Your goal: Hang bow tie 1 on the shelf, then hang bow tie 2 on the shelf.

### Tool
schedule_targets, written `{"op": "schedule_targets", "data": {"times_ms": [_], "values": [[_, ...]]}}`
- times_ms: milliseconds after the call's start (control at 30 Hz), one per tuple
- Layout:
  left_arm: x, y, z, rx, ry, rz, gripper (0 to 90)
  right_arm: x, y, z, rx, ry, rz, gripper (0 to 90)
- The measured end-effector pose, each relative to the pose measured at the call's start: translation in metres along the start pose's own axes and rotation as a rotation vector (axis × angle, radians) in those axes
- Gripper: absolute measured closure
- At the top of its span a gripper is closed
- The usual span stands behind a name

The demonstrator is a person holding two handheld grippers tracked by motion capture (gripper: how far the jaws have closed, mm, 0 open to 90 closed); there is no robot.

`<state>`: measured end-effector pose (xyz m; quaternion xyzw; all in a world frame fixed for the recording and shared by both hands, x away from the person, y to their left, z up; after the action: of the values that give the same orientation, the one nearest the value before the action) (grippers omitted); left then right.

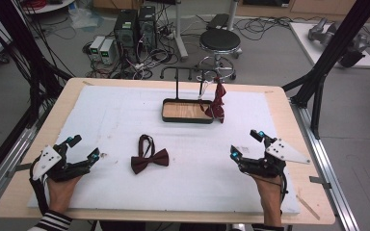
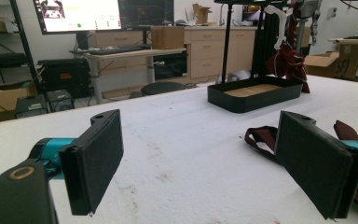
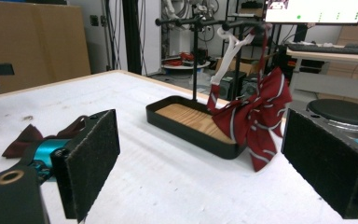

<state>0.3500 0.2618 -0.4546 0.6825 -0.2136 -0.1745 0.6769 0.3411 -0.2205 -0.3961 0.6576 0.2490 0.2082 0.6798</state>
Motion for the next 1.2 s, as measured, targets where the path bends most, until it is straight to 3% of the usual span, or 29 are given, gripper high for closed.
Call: {"op": "schedule_targets", "data": {"times_ms": [267, 400, 600, 767, 1200], "values": [[0.000, 0.000, 0.000, 0.000, 0.001, 0.001, 15.9, 0.000, -0.011, -0.006, 0.023, 0.010, 0.021, 10.5], [0.000, 0.000, 0.000, 0.002, 0.001, 0.001, 15.9, 0.002, -0.019, -0.007, 0.017, 0.008, -0.008, 10.5], [0.000, 0.000, 0.000, 0.000, 0.002, 0.000, 15.9, 0.001, -0.026, -0.005, 0.039, 0.000, 0.001, 10.5], [0.000, 0.000, -0.001, -0.011, 0.002, 0.002, 15.9, -0.002, -0.030, -0.002, 0.065, -0.006, 0.005, 10.5], [0.000, 0.003, -0.004, -0.046, 0.001, 0.009, 15.7, -0.002, -0.033, 0.000, 0.067, -0.011, -0.004, 10.5]]}}
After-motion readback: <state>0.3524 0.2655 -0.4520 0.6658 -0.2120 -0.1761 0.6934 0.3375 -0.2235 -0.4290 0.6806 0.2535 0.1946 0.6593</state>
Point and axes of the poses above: each handheld gripper's, and its own axes: x roughly forward along the jaws, y roughly out of its top, z roughly to its right, the point moved 9 cm from there along x, roughly forward along the jaws, and after that the axes turned 3 degrees about z, right-handed, at the moved point
